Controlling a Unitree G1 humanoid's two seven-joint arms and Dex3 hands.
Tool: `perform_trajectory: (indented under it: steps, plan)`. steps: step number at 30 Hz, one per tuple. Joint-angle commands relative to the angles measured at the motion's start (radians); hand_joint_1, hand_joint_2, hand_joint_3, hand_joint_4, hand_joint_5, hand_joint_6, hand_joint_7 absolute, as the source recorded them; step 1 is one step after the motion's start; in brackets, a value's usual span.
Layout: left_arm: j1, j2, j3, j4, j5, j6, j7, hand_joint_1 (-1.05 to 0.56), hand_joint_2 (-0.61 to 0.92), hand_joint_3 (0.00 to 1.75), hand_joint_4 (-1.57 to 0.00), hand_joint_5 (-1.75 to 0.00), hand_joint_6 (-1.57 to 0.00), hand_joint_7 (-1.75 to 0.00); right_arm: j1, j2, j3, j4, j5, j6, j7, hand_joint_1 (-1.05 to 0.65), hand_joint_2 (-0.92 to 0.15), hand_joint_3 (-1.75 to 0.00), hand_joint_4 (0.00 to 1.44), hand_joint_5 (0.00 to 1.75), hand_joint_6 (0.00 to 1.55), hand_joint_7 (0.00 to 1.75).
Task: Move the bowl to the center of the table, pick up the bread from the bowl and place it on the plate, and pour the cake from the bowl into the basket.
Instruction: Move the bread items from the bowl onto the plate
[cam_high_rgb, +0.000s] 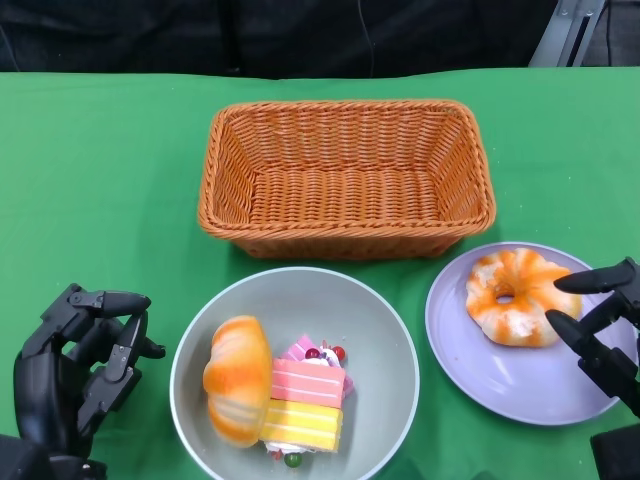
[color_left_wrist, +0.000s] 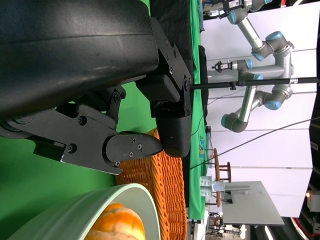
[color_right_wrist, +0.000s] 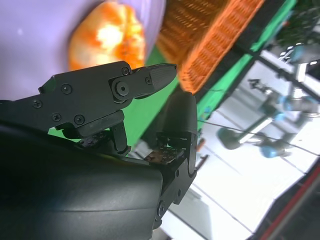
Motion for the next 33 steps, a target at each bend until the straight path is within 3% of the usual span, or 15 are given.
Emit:
perform_trajectory:
  steps: [1,8,17,28,33]
  plan:
    - [0.006,0.023,0.002,0.002,0.004,0.002,0.007,-0.2,0.89,0.41,-0.79,-1.52,-0.83,-1.17,0.044,0.009,-0.013,-0.097,0.044,-0.018,0.061,-0.36,-0.92,-0.06,0.69,1.61,0.52,1.07]
    - [0.006,0.02,0.001,-0.002,-0.003,0.008,-0.001,-0.2,0.89,0.42,-0.79,-1.5,-0.83,-1.16,0.111,0.025,0.001,-0.304,0.078,0.055,0.224,-0.34,-0.92,-0.05,0.69,1.59,0.54,0.98]
    - [0.009,0.016,-0.003,-0.004,0.003,-0.008,0.01,-0.21,0.88,0.41,-0.79,-1.51,-0.84,-1.15,0.13,0.038,0.033,-0.449,0.066,0.13,0.385,-0.36,-0.9,0.0,0.75,1.33,0.68,0.66]
    - [0.012,0.016,-0.01,-0.002,0.023,-0.014,0.035,-0.21,0.89,0.41,-0.78,-1.51,-0.84,-1.17,0.115,0.041,0.074,-0.557,0.074,0.175,0.533,-0.42,-0.87,0.0,0.58,0.87,0.76,0.22]
    - [0.01,0.017,-0.013,0.003,0.041,-0.014,0.057,-0.21,0.9,0.39,-0.79,-1.5,-0.84,-1.18,0.118,0.049,0.086,-0.615,0.08,0.201,0.576,-0.46,-0.87,0.0,0.54,0.84,0.72,0.13]
